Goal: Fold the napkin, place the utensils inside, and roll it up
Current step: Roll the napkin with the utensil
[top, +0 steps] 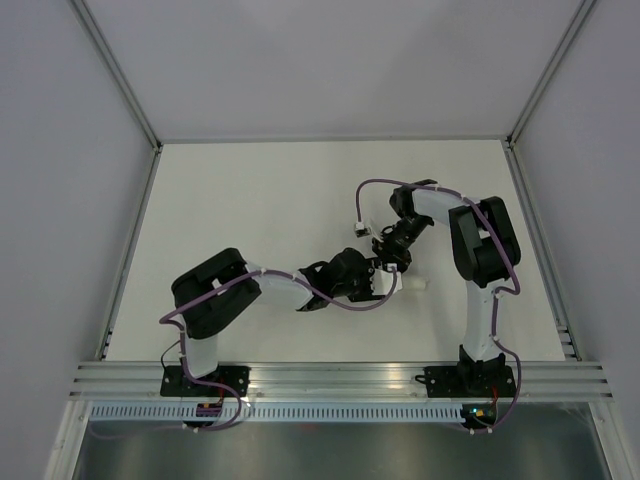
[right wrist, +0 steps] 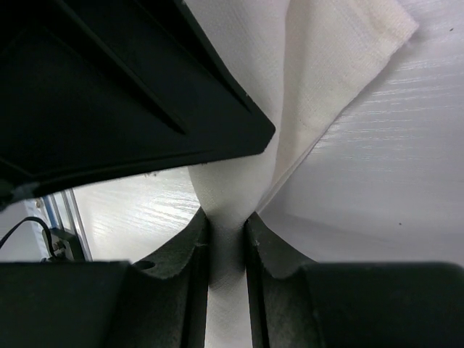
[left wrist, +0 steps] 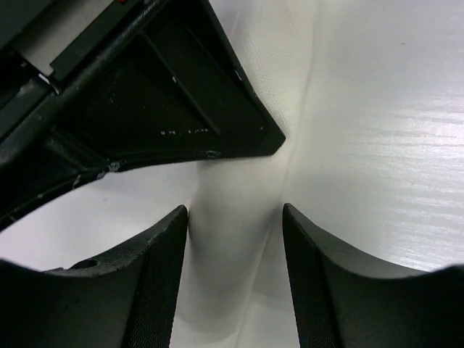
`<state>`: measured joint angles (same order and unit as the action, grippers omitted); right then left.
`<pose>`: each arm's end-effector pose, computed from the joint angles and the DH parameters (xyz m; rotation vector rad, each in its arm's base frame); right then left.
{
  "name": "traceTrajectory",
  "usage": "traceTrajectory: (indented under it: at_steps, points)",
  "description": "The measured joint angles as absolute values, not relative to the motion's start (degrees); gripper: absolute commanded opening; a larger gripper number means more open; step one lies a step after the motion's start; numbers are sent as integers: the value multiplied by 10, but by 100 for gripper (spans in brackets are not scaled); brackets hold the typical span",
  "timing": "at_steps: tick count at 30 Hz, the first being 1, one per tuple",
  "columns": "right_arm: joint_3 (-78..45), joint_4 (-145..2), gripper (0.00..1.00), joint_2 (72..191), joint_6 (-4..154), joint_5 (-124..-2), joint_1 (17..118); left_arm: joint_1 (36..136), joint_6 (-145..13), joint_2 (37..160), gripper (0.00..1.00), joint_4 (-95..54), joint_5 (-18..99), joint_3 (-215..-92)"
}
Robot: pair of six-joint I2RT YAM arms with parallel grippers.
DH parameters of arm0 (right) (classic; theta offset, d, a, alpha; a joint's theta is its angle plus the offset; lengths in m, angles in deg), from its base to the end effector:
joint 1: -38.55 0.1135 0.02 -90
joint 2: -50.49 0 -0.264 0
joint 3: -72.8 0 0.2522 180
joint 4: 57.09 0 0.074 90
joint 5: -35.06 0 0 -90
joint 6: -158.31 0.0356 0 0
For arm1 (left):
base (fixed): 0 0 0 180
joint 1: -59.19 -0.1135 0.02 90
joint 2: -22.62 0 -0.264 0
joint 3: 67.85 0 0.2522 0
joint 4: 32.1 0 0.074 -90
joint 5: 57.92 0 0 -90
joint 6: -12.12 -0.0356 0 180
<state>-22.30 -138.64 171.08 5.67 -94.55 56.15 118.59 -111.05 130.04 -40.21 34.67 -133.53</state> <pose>0.3289 0.1282 0.1353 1.7626 -2.3363 -1.1398 0.1913 -0.3266 0.1368 1.5892 1.4831 -0.3121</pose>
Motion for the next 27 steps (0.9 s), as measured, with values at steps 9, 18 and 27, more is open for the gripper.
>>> traceTrajectory:
  at_steps: [9,18,27]
  points:
    - [-224,-1391,27,1713,60,-948,561,1185,-1109,1330,23,-366,371,-1381]
    - [-174,-1344,67,1660,103,-943,560,1183,-1083,1333,2,-341,391,-1399]
    - [-93,-1165,74,1565,242,-903,536,1163,-1004,1341,2,-348,426,-1409]
